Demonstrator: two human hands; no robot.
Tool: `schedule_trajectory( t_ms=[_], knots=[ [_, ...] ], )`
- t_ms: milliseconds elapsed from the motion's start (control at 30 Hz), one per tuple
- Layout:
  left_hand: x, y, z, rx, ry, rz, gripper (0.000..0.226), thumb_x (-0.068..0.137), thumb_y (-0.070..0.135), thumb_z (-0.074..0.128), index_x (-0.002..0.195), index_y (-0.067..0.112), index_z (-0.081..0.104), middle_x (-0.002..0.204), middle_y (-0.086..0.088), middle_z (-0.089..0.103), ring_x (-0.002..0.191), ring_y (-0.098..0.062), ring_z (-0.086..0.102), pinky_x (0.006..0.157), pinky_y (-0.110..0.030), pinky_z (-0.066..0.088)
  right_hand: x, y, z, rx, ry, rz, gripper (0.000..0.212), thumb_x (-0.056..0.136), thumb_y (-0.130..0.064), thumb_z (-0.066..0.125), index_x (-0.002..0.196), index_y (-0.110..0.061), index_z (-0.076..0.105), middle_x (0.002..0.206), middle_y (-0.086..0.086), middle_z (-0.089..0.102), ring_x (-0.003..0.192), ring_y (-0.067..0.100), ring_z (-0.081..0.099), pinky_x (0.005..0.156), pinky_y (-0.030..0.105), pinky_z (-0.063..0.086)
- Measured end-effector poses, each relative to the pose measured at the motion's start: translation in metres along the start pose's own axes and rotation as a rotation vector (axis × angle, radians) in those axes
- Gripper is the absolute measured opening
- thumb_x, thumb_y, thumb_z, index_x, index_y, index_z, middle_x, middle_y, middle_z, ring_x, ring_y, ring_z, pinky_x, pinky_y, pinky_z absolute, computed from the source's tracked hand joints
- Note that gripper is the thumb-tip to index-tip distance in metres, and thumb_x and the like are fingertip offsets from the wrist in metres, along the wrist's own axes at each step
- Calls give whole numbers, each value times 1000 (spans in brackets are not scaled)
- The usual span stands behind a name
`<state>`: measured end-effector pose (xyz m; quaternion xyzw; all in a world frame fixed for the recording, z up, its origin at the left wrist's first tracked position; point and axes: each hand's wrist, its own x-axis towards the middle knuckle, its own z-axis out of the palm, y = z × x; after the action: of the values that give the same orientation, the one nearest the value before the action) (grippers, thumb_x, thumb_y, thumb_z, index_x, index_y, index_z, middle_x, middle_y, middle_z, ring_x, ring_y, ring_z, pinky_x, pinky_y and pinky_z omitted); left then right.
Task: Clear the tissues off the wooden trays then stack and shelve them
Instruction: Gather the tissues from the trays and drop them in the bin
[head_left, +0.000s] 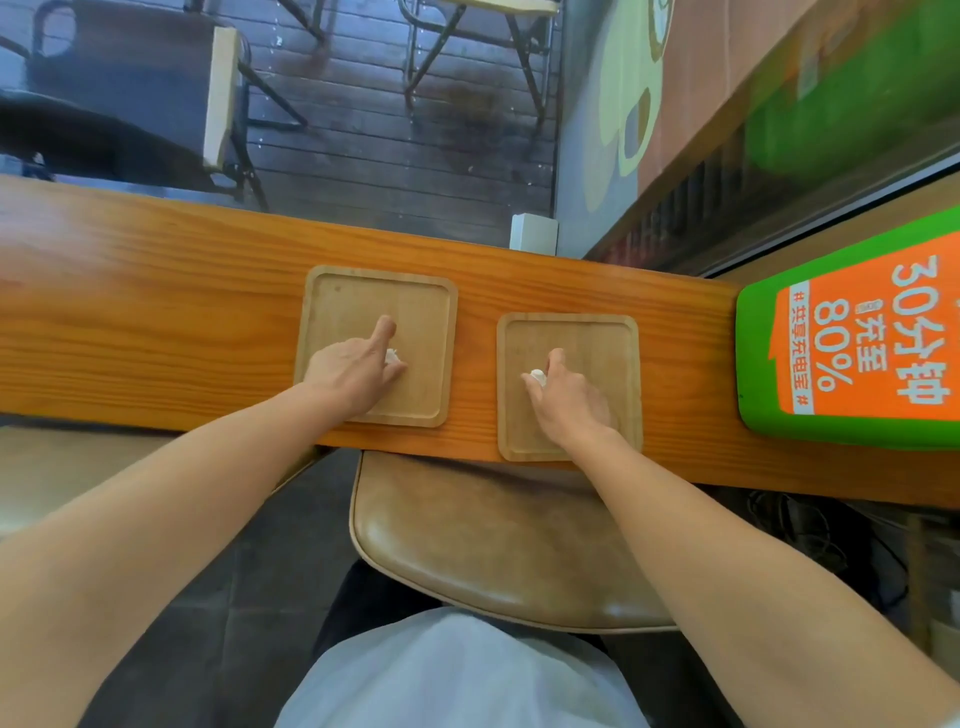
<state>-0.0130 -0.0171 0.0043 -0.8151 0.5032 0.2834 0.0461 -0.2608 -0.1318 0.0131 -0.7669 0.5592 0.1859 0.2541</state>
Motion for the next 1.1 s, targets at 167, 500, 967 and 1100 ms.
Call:
schedule_trajectory(
  t_ms=[167, 500, 967, 1100],
  knots=[
    [6, 0, 13, -34, -23, -22, 25, 103, 43, 39, 117, 23, 32, 76, -4, 60, 61, -23, 60, 54, -42, 55, 12, 7, 7, -72, -68, -5, 42, 103, -42, 35, 139, -20, 31, 91, 3, 63, 68, 17, 57, 51, 32, 43],
    [9, -12, 14, -87, -92, -33, 17, 104, 35, 41, 98, 19, 42, 78, -2, 59, 66, -21, 60, 60, -40, 54, 32, 6, -1, 87, -162, -25, 21, 100, -29, 48, 80, -25, 43, 79, 1, 56, 66, 16, 56, 52, 30, 45],
    [-33, -4, -26, 71, -168, 34, 30, 93, -3, 51, 116, 12, 62, 106, -10, 62, 89, -25, 63, 79, -38, 58, -15, 0, -18, 91, -80, 10, 29, 103, -31, 42, 80, -17, 53, 82, 3, 58, 69, 18, 57, 58, 34, 49],
    [-48, 7, -50, 125, -60, 127, 21, 102, 25, 48, 101, 14, 66, 88, -4, 63, 75, -20, 62, 64, -36, 54, -48, -5, -28, 69, -36, 39, 44, 102, -42, 37, 79, -13, 60, 79, 5, 60, 71, 22, 60, 62, 36, 52]
  ],
)
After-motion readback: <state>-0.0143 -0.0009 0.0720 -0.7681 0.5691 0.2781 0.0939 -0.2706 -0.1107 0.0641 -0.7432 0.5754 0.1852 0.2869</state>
